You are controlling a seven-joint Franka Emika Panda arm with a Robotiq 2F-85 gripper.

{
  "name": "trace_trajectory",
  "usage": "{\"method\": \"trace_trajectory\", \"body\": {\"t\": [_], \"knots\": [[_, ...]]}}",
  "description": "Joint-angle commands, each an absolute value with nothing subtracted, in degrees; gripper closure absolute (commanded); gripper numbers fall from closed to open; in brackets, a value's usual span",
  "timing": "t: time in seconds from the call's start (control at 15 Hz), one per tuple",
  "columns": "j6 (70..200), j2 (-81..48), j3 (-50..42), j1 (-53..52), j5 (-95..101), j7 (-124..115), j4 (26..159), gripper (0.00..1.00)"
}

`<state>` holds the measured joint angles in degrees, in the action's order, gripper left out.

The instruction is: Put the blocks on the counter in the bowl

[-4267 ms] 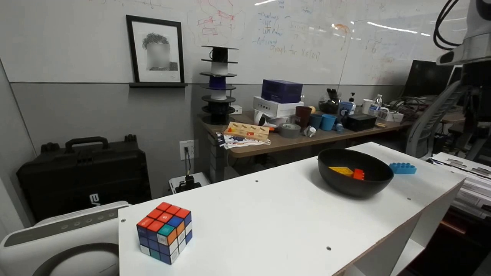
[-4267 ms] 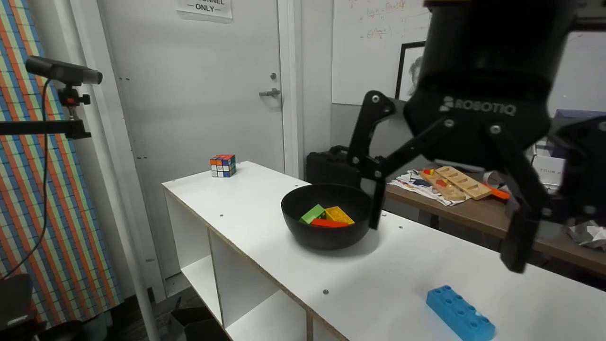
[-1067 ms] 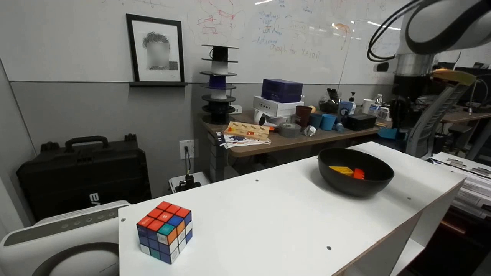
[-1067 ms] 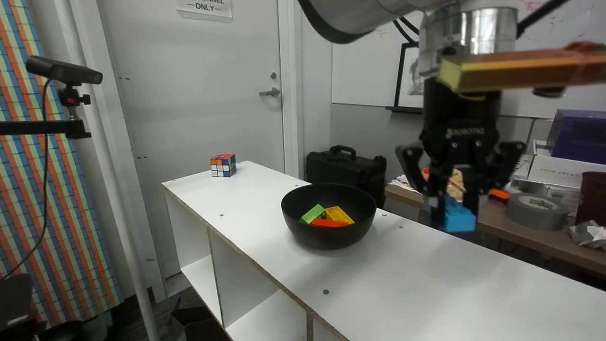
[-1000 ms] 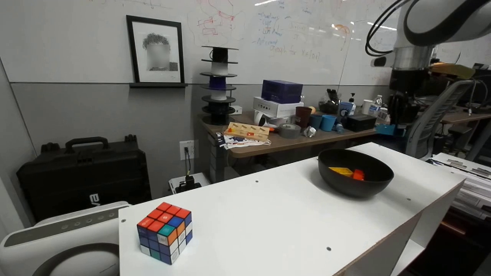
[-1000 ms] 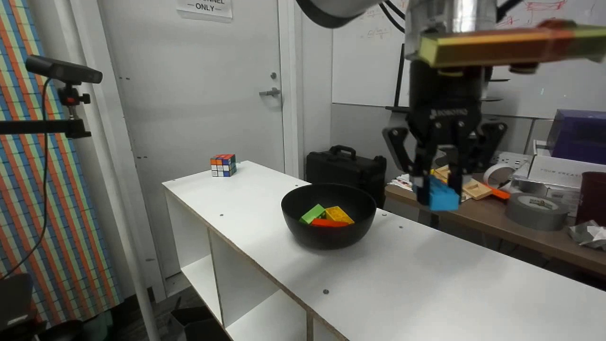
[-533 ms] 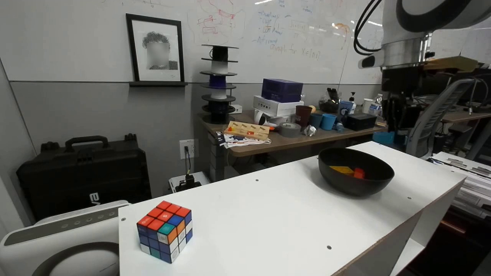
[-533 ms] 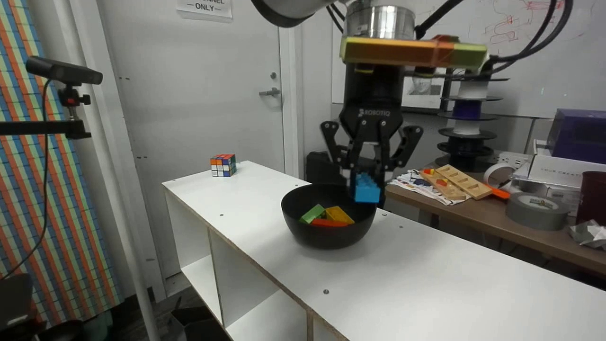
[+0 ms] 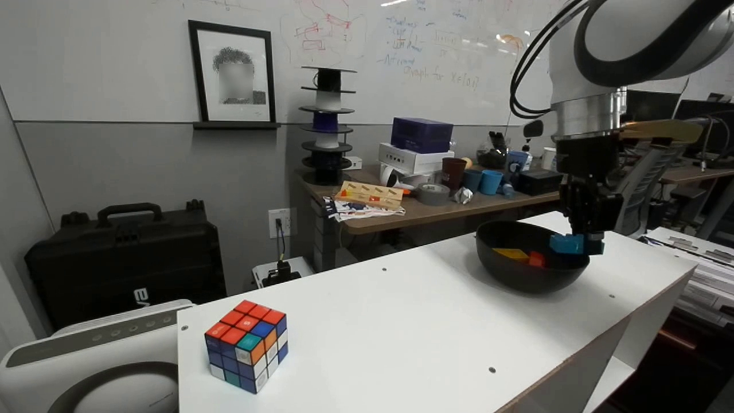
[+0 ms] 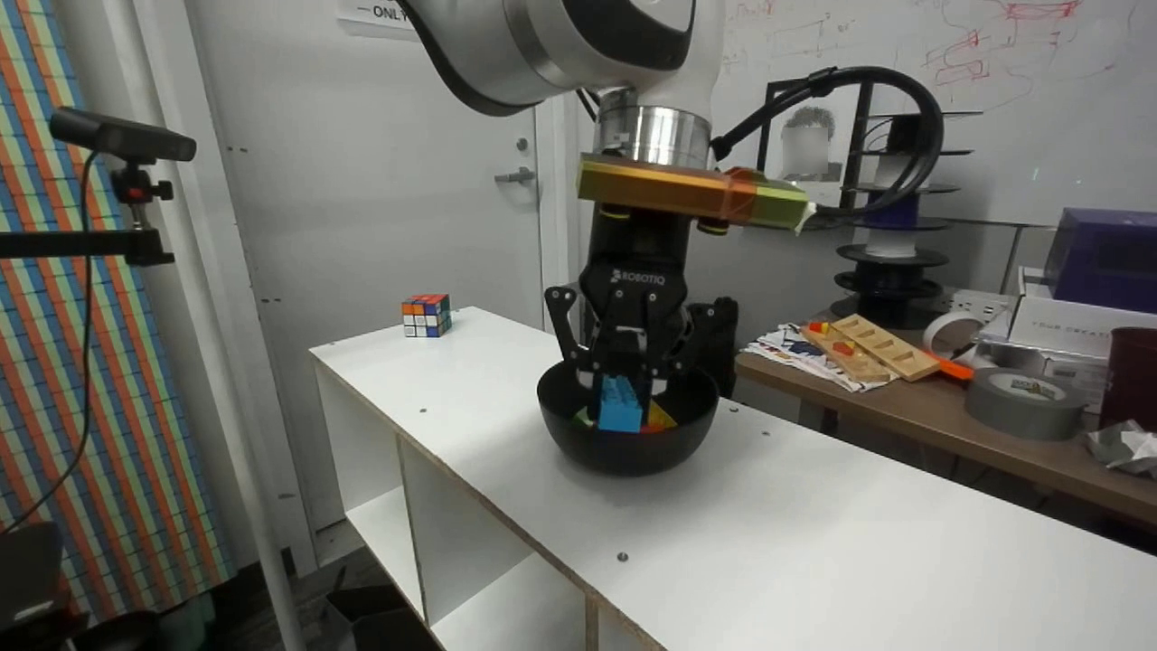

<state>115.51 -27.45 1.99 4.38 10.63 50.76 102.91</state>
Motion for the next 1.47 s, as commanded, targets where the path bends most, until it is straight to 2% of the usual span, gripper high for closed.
{"method": "trace_trajectory", "body": {"t": [0.0, 0.13, 0.2, 0.33, 0.6, 1.13, 1.4], "knots": [[117.4, -25.5, 3.4, 2.5, 11.1, 49.3, 103.7, 0.89], [119.2, -25.3, 3.4, 1.6, 12.2, 48.2, 104.2, 0.88], [120.5, -25.1, 3.0, 1.0, 13.4, 47.3, 104.7, 0.39], [122.4, -24.0, 2.4, 0.2, 16.4, 45.3, 106.1, 0.34], [126.0, -19.4, 2.7, 0.4, 19.2, 42.5, 110.5, 0.02], [130.1, -10.9, 4.6, 0.3, 14.5, 38.9, 120.2, 0.0], [127.8, -6.3, 4.6, 0.6, 6.6, 30.5, 123.6, 0.0]]}}
